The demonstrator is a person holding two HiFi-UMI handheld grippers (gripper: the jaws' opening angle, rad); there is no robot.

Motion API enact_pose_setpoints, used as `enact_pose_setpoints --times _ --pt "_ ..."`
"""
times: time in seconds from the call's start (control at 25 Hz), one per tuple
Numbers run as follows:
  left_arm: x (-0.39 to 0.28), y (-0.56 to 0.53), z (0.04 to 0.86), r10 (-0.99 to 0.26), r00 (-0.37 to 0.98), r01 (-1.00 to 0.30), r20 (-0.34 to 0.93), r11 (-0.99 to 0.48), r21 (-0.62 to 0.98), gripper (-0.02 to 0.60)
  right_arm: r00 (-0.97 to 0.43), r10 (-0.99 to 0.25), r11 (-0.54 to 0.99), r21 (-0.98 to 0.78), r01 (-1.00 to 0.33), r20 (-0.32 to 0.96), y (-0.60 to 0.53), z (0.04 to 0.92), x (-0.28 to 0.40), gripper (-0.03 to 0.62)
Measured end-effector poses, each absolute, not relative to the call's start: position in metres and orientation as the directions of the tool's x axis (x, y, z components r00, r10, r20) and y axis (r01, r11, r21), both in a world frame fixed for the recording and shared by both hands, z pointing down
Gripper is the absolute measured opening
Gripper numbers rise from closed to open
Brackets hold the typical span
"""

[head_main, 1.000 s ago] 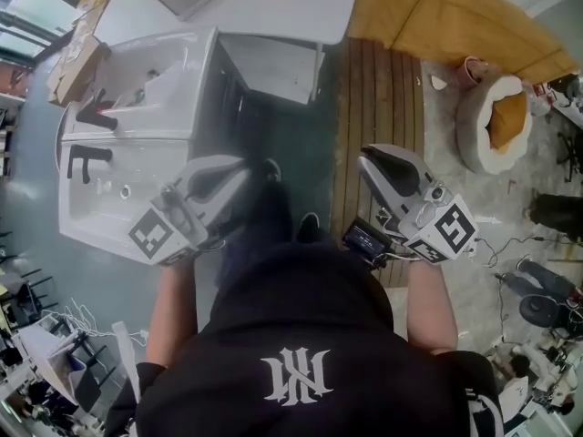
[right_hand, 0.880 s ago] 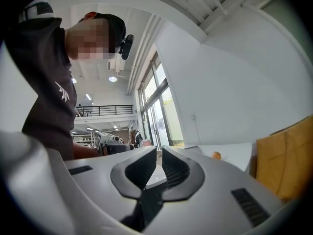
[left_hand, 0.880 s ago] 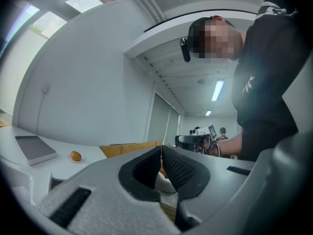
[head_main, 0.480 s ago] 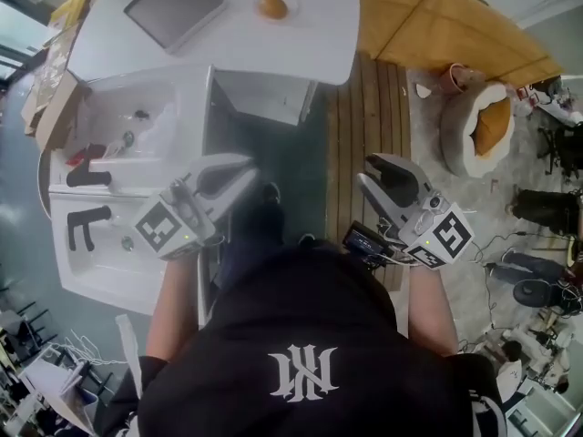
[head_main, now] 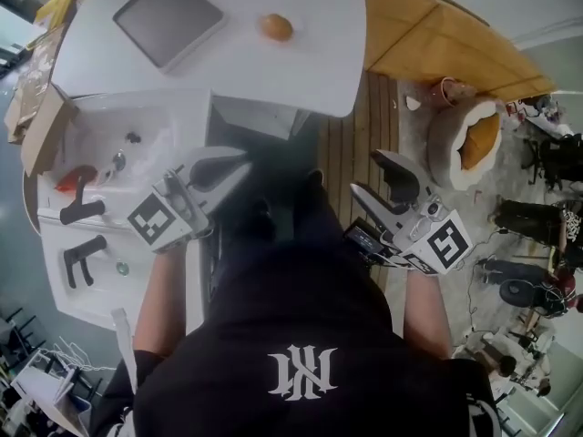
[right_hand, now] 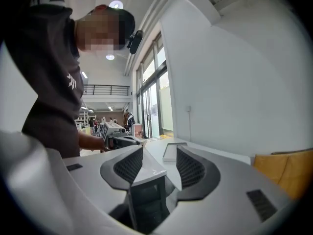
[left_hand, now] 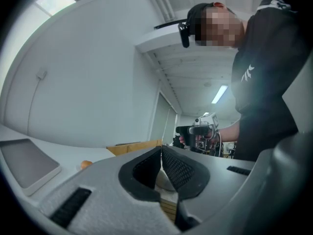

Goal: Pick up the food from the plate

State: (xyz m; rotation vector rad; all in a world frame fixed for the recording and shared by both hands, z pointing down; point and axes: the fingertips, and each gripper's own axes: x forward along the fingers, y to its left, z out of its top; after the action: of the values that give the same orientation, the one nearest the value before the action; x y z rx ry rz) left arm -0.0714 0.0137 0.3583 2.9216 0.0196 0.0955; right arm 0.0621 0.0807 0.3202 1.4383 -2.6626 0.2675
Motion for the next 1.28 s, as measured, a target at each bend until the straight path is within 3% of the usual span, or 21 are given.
enact_pose_setpoints --times 0.12,0.4,0.56,0.68,0.88,1.28 --pt "-0.048 -0.011 0.360 0.006 0.997 -0.010 0.076 -0.977 0.212 0.008 -0.565 -0.810 0.555 -0.106 -0.825 0.157 0.048 0.326 0.083 0.213" --pt "0.026 -0.083 0.376 -0.084 0.988 -0.116 0.131 -0.959 0.257 0.008 -0.643 -0.764 0.622 -0.204 -0.756 0.053 -0.041 0.335 0.166 0.232" --pt "0.063 -0.121 0.393 -0.113 0.988 -0.144 0.109 -0.927 0.345 0.008 -0.710 -0.695 0.700 -0.114 -0.705 0.118 -0.097 0.348 0.204 0.256" --pt "0.076 -0.145 0.409 -0.163 0.962 -0.232 0.218 -0.910 0.343 0.008 -0.761 -0.638 0.740 -0.177 -0.649 0.123 -0.137 0.361 0.219 0.280" --pt "0.089 -0.178 0.419 -0.165 0.949 -0.256 0.270 -0.902 0.348 0.009 -0.806 -0.587 0.755 -0.305 -0.580 0.079 -0.197 0.374 0.218 0.305" --pt "0.059 -0.250 0.451 -0.110 0.968 -0.196 0.225 -0.892 0.407 0.009 -0.771 -0.542 0.744 -0.237 -0.625 0.334 -0.299 0.446 0.143 0.353"
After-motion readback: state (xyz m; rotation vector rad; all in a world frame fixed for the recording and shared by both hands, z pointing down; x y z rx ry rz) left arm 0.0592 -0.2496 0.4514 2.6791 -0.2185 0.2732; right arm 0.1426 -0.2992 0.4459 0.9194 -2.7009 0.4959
